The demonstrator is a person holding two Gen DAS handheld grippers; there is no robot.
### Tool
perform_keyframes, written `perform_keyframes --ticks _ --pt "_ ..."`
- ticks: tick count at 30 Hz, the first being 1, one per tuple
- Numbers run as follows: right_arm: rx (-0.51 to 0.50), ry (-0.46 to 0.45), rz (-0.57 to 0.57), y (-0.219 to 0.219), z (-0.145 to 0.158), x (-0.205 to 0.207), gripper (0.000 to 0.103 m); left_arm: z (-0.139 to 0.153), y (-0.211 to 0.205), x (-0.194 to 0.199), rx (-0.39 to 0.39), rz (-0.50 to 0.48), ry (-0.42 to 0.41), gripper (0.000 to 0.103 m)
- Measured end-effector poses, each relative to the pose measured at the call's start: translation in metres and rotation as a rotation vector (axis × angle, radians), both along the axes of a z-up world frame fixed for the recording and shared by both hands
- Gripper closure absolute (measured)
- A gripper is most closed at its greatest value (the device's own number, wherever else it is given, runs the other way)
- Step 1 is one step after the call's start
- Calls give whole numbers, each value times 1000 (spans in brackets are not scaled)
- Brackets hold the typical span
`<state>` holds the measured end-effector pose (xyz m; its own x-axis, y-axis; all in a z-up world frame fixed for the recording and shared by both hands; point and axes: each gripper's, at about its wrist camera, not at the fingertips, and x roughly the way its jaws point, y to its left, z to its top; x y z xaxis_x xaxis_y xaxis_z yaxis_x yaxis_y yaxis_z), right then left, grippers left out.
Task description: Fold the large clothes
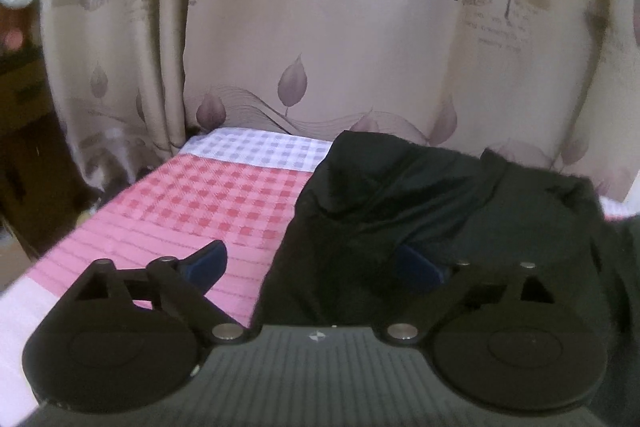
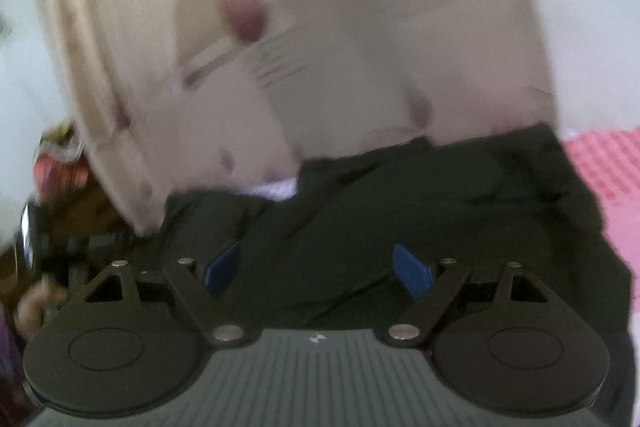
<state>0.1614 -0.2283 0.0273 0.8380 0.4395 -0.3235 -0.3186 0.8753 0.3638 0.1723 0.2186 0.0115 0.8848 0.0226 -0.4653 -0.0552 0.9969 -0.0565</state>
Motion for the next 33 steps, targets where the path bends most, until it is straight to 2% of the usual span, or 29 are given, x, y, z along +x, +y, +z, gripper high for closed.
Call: perform_keyframes --ticks 5,11,18,33 --pt "-101 -8 76 44 -4 -4 19 0 -5 -6 78 -19 -23 3" --pt "-125 0 108 74 -7 0 19 -3 -7 -10 149 -33 -39 0" --pt "-159 -3 120 100 -12 6 19 -6 1 -8 156 -38 -33 0" --pt "-150 -13 96 125 -14 16 19 -16 7 0 185 -37 -17 0"
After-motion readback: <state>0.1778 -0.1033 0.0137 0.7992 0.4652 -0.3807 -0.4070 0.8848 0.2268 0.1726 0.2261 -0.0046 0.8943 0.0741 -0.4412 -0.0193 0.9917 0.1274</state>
